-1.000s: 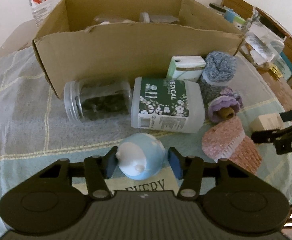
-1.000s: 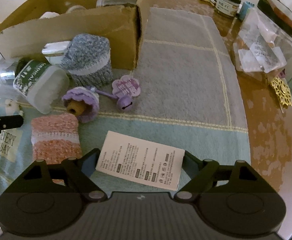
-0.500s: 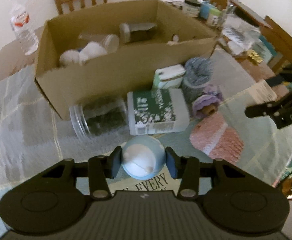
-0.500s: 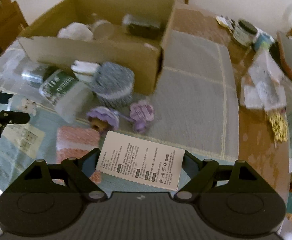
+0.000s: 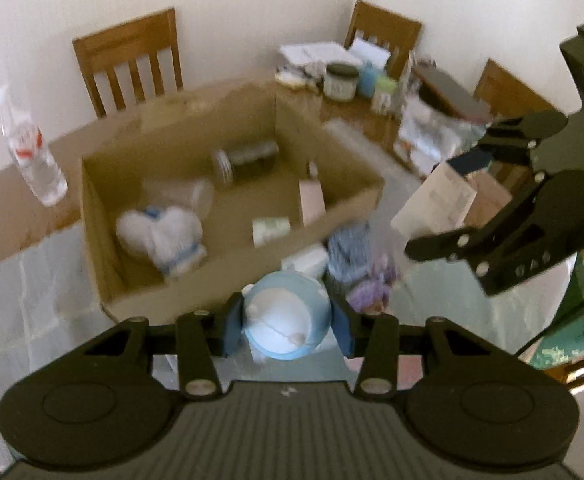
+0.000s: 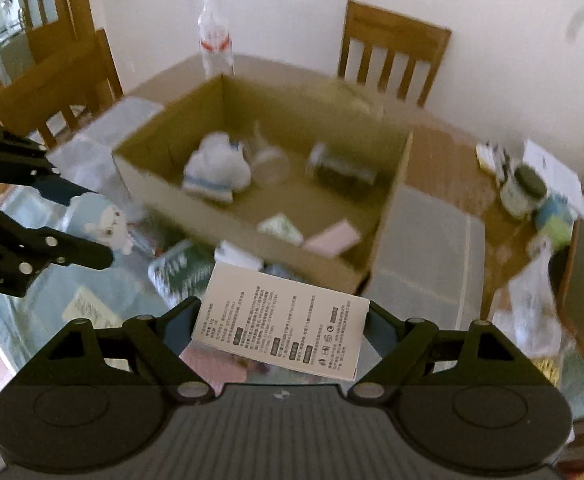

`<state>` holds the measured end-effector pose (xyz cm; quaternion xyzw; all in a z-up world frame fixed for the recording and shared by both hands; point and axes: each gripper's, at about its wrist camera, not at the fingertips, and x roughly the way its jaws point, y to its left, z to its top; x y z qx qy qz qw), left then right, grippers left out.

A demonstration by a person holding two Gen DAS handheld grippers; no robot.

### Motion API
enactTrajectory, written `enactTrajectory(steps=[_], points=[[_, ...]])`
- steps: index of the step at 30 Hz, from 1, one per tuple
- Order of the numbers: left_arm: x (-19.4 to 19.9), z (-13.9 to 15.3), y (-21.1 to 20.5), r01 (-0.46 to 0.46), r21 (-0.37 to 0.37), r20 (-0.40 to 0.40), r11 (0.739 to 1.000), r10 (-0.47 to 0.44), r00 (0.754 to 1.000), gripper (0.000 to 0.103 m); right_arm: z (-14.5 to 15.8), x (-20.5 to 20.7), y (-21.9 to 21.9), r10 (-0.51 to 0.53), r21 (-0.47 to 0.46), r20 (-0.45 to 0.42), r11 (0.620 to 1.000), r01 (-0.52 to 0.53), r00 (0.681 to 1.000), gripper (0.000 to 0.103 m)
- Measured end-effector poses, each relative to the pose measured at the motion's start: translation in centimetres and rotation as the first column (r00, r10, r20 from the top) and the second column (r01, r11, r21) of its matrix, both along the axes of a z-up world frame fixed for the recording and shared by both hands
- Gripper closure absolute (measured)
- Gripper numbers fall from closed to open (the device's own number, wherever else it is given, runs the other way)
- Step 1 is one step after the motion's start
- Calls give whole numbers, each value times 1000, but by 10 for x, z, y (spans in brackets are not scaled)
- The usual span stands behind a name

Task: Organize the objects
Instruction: 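Carry the blue toy into the box with the left gripper while the right drops the leaflet in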

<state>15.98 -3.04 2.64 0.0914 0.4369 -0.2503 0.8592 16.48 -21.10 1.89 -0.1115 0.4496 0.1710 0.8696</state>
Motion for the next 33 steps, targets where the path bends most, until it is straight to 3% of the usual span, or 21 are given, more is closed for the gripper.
enactTrajectory(steps=[9,10,12,14,22,33], points=[[47,30,-2,-17,-9,102,1000,18,995,56,26,38,4,15,15,73,1000,-16,997,14],[52,29,-3,-26,-6,112,1000,27,993,53,28,43,5,15,19,81,1000,-17,997,14],[58,26,-4,-59,8,128,998,57,990,19,30,51,4,12,29,90,999,-15,996,14],[62,21,-3,-84,19,144,996,81,986,12,30,59,5,13,31,92,999,-16,996,14],[65,6,9,-105,34,115,994,100,988,9,21,84,12,29,18,81,999,-30,996,14],[66,-1,35,-203,-20,36,979,204,978,8,7,119,24,58,-19,54,998,-57,997,14]])
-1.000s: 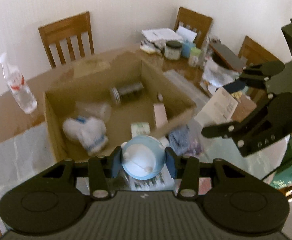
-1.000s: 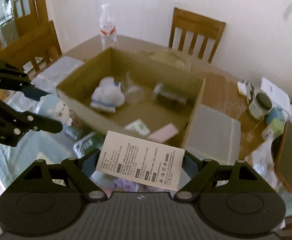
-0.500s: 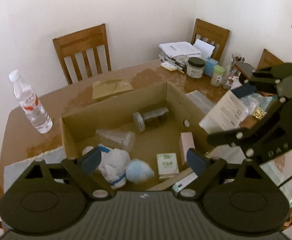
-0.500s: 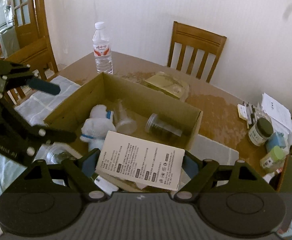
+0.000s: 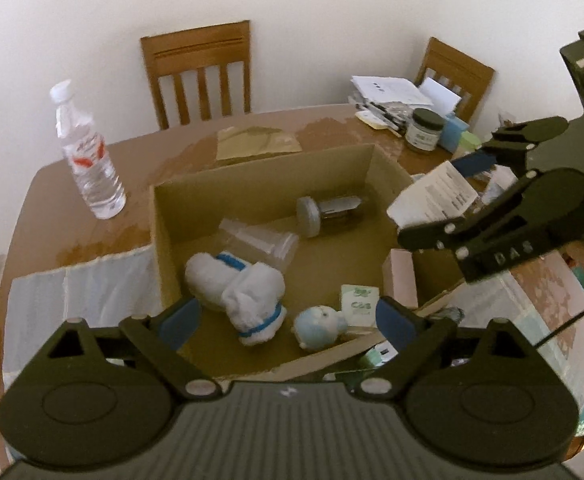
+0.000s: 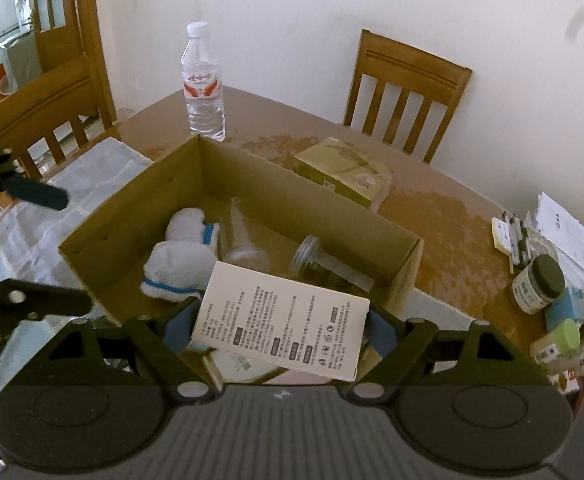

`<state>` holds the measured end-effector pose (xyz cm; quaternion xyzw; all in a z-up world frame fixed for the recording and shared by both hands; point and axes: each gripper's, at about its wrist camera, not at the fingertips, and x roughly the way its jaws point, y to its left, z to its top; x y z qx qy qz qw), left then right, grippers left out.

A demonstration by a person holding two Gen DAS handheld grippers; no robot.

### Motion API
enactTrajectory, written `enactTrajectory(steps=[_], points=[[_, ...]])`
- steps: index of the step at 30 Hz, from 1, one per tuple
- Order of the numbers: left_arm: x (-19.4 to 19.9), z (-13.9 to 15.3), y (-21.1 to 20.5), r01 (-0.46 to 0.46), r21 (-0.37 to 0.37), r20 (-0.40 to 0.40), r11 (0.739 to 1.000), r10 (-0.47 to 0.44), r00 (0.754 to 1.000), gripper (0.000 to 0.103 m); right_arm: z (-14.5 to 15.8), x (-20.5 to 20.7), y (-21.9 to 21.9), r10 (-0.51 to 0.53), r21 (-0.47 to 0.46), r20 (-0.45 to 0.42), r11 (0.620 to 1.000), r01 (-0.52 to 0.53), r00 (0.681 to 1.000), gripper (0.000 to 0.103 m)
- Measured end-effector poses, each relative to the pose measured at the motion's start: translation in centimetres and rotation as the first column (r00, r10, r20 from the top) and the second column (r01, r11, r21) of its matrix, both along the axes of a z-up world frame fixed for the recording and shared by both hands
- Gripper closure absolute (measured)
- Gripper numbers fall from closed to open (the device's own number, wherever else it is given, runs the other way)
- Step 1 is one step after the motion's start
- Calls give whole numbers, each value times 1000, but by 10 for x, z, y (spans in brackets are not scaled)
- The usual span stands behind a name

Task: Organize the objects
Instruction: 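Carry the blue toy into the box with the left gripper while the right drops the leaflet in, then withdraw both grippers from the box toward the pink knit sock and clear jar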

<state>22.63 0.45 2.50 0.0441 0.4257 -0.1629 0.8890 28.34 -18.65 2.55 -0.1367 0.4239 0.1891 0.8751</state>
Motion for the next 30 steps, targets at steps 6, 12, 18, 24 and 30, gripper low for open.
enactTrajectory(steps=[6,12,18,24,30], points=[[-10,-3,8,-27,27,-3,999,27,1000,4,-3,23,4,-1,-8,24,1000,1,1000,11],[-22,-6,7,-29,52,-6,998,29,1000,4,-4,27,9,-8,-30,41,999,9,999,0],[-34,-3,11,-85,60,8,995,85,996,2,4,15,10,-18,-35,44,999,20,999,0],[-55,-15,17,-119,54,46,991,117,992,1,4,-18,7,-47,-14,58,999,48,997,0],[-80,-40,18,-134,53,19,990,133,991,1,-7,-64,5,-94,23,52,995,93,994,0]])
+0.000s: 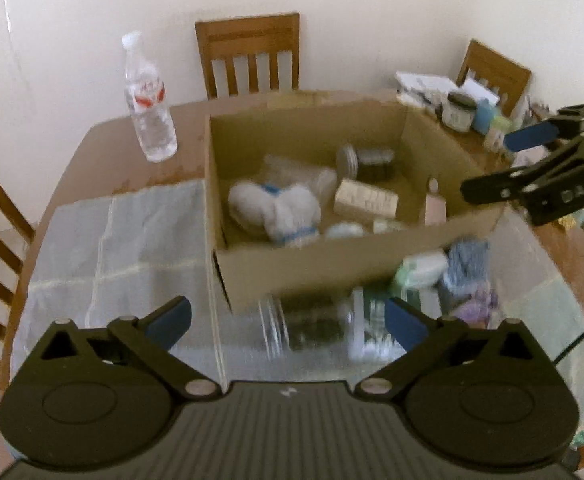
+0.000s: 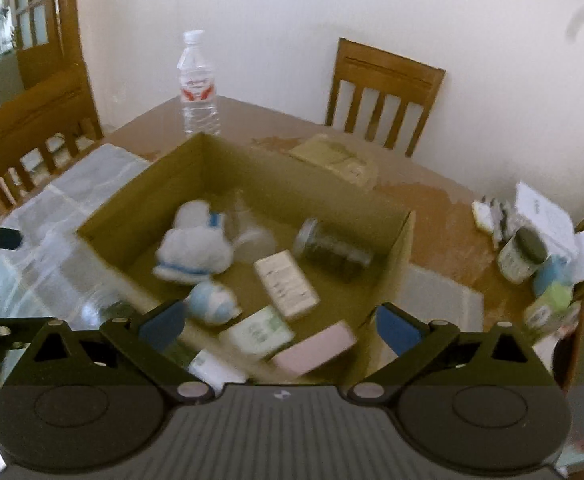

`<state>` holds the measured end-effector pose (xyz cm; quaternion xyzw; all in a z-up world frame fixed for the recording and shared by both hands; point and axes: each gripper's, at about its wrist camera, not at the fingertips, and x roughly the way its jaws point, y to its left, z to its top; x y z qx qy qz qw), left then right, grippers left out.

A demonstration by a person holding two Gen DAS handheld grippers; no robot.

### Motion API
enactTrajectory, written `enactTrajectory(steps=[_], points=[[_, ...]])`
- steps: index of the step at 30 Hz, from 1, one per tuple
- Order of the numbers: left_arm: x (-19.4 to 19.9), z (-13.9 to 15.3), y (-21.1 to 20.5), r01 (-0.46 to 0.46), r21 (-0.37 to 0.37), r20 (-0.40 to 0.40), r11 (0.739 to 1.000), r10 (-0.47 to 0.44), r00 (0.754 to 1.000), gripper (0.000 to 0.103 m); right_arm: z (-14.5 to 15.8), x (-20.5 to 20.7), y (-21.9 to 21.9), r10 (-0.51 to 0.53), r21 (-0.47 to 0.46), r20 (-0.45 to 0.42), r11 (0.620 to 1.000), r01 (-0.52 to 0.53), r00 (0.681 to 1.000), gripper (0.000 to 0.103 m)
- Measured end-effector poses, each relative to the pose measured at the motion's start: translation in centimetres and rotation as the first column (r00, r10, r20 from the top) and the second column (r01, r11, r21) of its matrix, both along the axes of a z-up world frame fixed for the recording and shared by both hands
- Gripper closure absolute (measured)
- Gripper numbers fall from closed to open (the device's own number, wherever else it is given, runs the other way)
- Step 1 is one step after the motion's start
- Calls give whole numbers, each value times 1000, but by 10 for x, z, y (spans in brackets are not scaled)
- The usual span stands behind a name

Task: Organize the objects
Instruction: 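Withdraw both grippers from the box toward the pink knit sock and clear jar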

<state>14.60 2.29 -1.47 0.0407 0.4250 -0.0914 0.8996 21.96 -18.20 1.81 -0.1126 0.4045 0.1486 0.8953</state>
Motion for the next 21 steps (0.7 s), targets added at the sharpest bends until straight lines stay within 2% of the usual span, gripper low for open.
enactTrajectory(steps=[7,10,18,21], points=[[-23,-20,2,-30,36,-7,999,30,1000,1,-33,-45,4,-74,17,-59,997,75,996,0],[-32,-24,3,-31,48,-2,998,31,1000,1,-50,-58,3,-111,41,-112,992,117,987,0],[-43,-40,3,-11,36,-9,999,11,1000,1,-104,-70,7,-208,47,-265,973,228,942,0],[-46,-43,1,7,20,-18,1000,-7,1000,1,-115,-71,12,-234,55,-304,963,262,923,0]])
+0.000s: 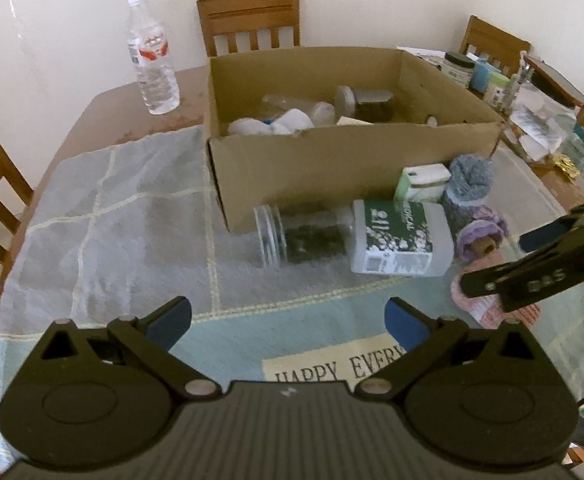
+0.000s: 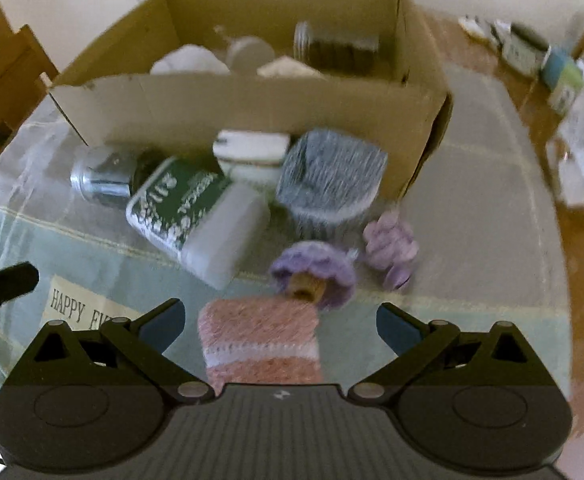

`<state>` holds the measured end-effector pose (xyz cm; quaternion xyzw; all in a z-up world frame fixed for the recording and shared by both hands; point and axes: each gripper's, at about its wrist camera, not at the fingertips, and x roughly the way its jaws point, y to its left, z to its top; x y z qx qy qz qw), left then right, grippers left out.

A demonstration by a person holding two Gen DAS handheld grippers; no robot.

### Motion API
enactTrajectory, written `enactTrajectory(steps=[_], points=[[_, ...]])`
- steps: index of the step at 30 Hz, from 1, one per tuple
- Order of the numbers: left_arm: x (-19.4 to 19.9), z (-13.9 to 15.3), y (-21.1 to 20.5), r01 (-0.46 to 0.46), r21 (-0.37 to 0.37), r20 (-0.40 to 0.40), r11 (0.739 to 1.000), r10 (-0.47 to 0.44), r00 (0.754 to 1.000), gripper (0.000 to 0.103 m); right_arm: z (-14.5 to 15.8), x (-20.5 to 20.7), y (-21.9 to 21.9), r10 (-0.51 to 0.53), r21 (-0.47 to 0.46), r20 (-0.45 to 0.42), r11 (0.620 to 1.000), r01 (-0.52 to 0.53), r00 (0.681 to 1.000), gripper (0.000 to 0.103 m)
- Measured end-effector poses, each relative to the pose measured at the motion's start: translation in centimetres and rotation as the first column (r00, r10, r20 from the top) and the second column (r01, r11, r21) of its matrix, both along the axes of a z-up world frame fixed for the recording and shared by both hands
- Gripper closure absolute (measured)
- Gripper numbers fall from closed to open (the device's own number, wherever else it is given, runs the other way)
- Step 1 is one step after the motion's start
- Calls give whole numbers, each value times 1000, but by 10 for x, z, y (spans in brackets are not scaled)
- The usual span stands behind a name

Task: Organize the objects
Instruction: 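Withdraw both grippers from the box toward the pink knit sock and clear jar, then grasp the clear jar of dark contents with the left gripper while the right grasps the pink knit sock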

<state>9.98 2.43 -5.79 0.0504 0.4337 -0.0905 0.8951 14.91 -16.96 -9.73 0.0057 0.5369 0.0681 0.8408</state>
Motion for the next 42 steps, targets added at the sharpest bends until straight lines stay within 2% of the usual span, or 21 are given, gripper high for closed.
enactTrajectory(steps=[6,21,27,33,39,42], points=[[-5,-4,0,34,-22,-7,999,-34,999,1,-17,-3,11,-56,-76,2,996,56,998,0],[1,-22,17,83,-43,-46,996,-85,995,1,-25,-52,-19,-174,-5,-41,985,174,984,0],[19,-24,19,61,-61,-52,996,-64,997,1,-30,-67,-6,-103,-104,7,989,104,995,0],[44,-18,9,6,-90,-46,996,-10,999,1,-31,-79,-12,-100,-92,39,990,103,994,0],[69,-17,-1,-41,-121,-39,992,37,999,1,-28,-69,-8,-91,-89,68,991,97,993,0],[80,-22,-7,-61,-110,-33,992,58,998,1,-28,-73,-7,-78,-87,99,992,87,992,0]])
